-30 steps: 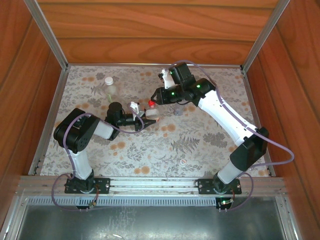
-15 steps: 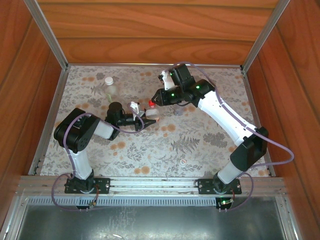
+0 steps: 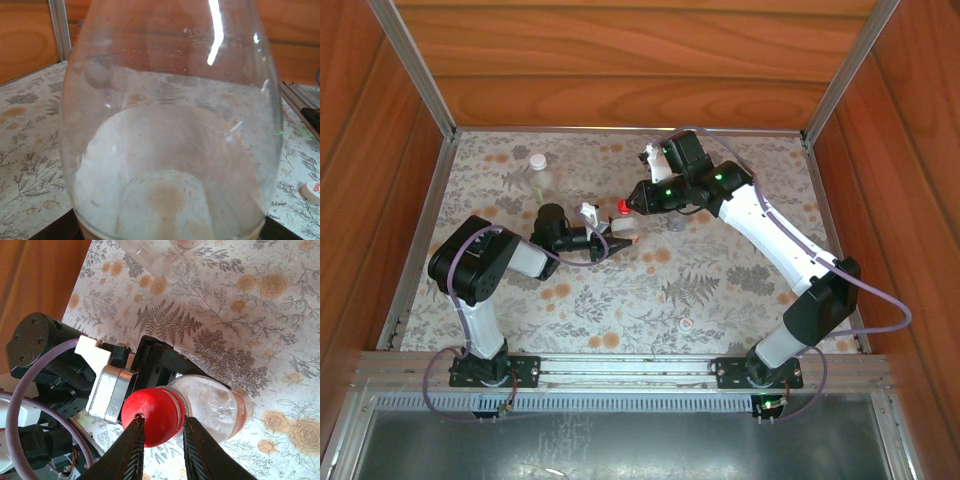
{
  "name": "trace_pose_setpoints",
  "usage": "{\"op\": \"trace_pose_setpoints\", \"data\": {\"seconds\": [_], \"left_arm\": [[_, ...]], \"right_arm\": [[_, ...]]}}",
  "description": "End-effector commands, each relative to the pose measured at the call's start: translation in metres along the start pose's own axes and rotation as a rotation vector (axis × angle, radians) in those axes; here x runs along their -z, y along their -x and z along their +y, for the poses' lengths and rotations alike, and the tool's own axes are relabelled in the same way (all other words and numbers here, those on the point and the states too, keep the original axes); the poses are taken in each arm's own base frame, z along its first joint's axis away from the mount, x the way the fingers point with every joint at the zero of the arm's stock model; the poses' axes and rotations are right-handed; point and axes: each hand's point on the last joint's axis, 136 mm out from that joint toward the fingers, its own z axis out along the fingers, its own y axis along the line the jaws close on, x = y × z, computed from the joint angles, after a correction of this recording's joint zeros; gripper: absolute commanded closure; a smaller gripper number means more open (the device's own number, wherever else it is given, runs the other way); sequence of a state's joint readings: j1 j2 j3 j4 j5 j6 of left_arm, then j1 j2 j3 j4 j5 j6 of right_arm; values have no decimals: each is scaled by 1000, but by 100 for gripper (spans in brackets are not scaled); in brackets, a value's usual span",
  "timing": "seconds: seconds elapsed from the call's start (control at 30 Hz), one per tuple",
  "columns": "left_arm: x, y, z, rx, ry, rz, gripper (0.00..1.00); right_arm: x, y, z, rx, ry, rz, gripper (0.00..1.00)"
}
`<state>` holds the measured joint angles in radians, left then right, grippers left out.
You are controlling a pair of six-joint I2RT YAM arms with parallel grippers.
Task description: Screw on the bottle caps
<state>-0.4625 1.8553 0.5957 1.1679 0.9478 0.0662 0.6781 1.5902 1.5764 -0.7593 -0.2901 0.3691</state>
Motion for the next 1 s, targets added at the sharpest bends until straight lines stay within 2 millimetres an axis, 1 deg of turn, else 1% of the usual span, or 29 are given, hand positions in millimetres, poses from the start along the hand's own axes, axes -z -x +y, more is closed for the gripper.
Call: {"op": "trace_pose_setpoints", "data": {"seconds": [0.0,0.17,0.3,0.47,0.63,0.73,0.97], "left_arm": [[7,-62,0,214,36,154,51],[8,-62,-1,204,33,154,51],[8,-61,-2,202,30,153,51],[8,-61,-2,201,27,152,51],[8,-61,-3,199,24,152,51],[8,-62,-3,202,27,153,51],[8,-63,-1,214,31,155,51]], "right_arm": [[1,-15,-7,-24,-16,49,73],[3,-4,-4,-15,-12,25,72],[6,2,1,-4,3,-5,62],[7,13,2,2,6,-43,61],[-2,21,1,10,12,-27,68],[-5,20,1,8,22,-16,72],[-5,10,0,-1,27,7,82]]}}
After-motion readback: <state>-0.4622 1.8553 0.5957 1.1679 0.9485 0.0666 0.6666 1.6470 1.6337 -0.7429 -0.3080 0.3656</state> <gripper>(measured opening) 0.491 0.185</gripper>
